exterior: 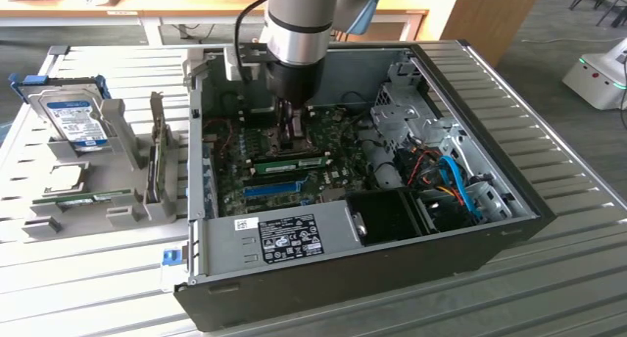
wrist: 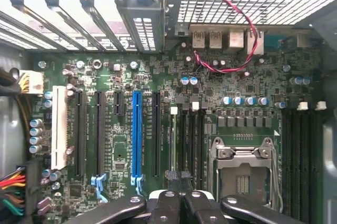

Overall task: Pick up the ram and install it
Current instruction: 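Press down the ram until it locks into place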

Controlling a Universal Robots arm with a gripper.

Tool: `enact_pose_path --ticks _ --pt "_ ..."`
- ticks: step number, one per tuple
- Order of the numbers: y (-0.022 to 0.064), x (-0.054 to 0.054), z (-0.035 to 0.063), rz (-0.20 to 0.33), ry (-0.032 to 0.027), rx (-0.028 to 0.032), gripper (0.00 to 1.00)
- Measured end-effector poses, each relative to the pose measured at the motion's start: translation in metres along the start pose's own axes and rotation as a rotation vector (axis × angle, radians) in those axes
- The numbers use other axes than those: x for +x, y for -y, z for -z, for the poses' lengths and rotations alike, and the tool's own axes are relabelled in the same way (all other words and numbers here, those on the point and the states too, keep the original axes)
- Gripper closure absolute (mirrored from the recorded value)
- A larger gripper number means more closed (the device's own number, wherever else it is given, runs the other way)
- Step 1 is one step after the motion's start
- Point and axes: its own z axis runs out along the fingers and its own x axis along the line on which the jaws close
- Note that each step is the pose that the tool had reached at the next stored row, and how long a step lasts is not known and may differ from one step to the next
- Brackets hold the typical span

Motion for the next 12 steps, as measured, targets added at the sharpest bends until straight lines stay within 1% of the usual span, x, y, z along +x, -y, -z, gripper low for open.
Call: enact_pose_path --ticks 12 --pt "-0.0008 0.000 0.0232 0.000 0.0000 0.0000 0.90"
